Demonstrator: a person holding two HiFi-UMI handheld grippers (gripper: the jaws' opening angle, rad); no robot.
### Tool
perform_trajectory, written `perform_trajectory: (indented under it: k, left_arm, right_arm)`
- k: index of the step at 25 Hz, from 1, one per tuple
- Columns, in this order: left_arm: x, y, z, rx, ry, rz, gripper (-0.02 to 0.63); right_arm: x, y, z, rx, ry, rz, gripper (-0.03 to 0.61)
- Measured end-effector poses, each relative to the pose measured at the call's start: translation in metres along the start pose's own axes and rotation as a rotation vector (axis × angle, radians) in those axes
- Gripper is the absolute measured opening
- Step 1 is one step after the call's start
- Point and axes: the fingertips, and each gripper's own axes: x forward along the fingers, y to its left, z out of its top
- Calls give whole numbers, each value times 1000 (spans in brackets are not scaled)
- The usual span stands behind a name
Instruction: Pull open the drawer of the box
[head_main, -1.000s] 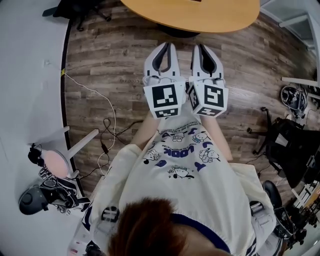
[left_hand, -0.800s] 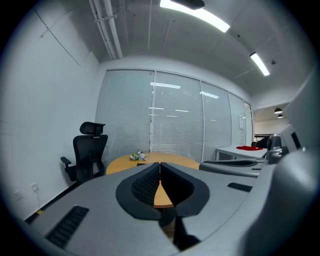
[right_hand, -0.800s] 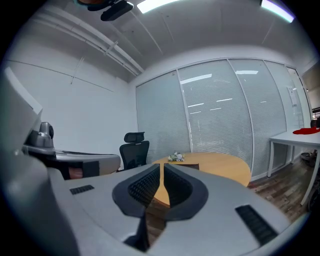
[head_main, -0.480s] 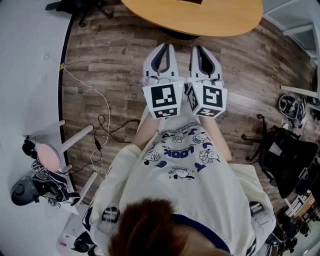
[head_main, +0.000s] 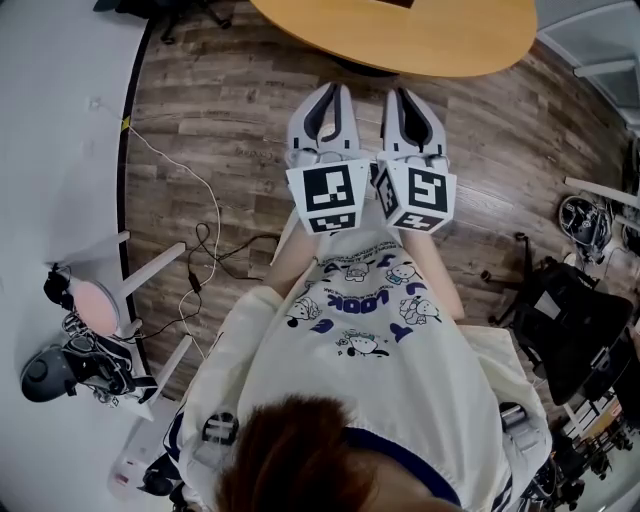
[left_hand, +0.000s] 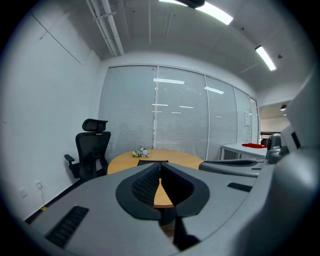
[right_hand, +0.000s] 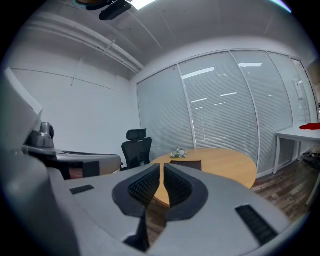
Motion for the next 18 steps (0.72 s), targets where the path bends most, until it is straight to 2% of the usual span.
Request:
perform_trajectory:
  k: [18]
  left_arm:
    - [91,22,9,-1,18,-61,21]
  right_arm:
    - [82,-27,6,14,15,-63,43]
